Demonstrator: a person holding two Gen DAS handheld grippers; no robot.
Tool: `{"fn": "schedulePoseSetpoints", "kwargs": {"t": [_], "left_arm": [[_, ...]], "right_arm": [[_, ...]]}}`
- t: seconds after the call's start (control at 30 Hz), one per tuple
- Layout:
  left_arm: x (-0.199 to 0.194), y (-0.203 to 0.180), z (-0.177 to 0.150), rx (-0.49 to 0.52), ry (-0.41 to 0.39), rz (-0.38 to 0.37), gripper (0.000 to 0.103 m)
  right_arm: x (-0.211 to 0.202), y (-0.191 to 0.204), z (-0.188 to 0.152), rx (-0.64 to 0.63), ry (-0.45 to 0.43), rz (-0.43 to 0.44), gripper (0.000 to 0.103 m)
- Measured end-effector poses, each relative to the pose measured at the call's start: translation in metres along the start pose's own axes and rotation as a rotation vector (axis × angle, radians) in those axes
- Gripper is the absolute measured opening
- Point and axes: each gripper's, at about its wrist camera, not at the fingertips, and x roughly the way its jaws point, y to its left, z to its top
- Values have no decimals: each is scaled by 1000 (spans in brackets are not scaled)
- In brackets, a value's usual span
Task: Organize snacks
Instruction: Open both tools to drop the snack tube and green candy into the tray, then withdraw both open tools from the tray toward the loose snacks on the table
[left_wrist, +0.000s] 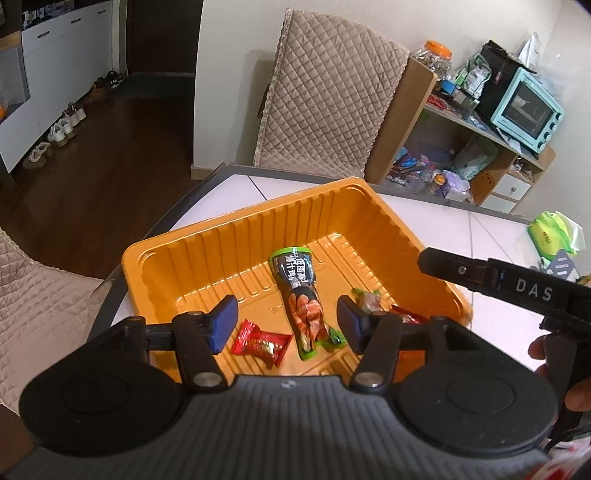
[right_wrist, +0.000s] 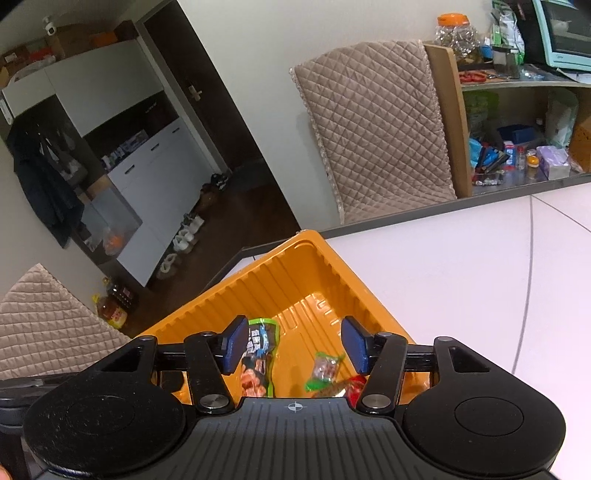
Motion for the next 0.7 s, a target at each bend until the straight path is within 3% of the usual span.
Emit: {"fn": "schedulePoseSetpoints", "kwargs": {"t": [0.3, 0.47, 0.7], "left_arm": [[-43, -1, -24, -3, -25, -19, 62], [-65, -4, -43, 9, -22, -15, 63], [-95, -11, -73, 31, -7, -35, 64]], "right_arm": [[-51, 5, -21, -16, -35, -9, 58], [-82, 4, -35, 14, -39, -10, 69], [-125, 8, -63, 19, -40, -36, 71]]}}
